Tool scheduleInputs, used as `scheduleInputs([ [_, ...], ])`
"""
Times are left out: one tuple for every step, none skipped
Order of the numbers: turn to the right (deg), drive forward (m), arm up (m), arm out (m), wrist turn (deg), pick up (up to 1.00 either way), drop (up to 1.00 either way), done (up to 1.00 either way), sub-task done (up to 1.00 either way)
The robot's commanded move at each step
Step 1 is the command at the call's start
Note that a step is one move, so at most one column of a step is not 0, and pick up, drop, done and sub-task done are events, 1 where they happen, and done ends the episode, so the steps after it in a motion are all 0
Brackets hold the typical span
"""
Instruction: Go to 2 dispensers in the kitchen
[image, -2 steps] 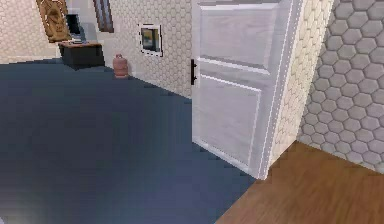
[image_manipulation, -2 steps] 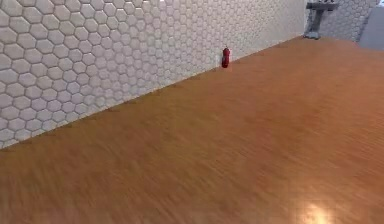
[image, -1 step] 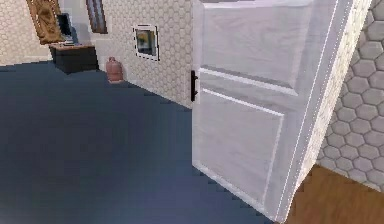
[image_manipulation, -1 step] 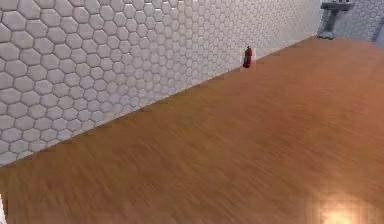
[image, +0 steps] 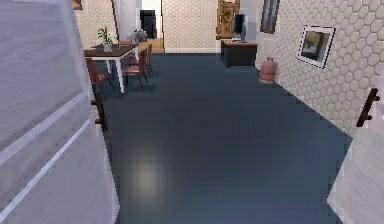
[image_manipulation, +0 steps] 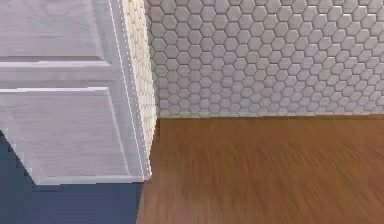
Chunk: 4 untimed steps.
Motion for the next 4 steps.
scheduleInputs([
  [0.0, 1.0, 0.0, 0.0, 0.0, 0.0, 0.0, 0.0, 0.0],
  [0.0, 0.5, 0.0, 0.0, 0.0, 0.0, 0.0, 0.0, 0.0],
  [-6.0, 0.0, 0.0, 0.0, 0.0, 0.0, 0.0, 0.0, 0.0],
  [0.0, 1.0, 0.0, 0.0, 0.0, 0.0, 0.0, 0.0, 0.0],
])
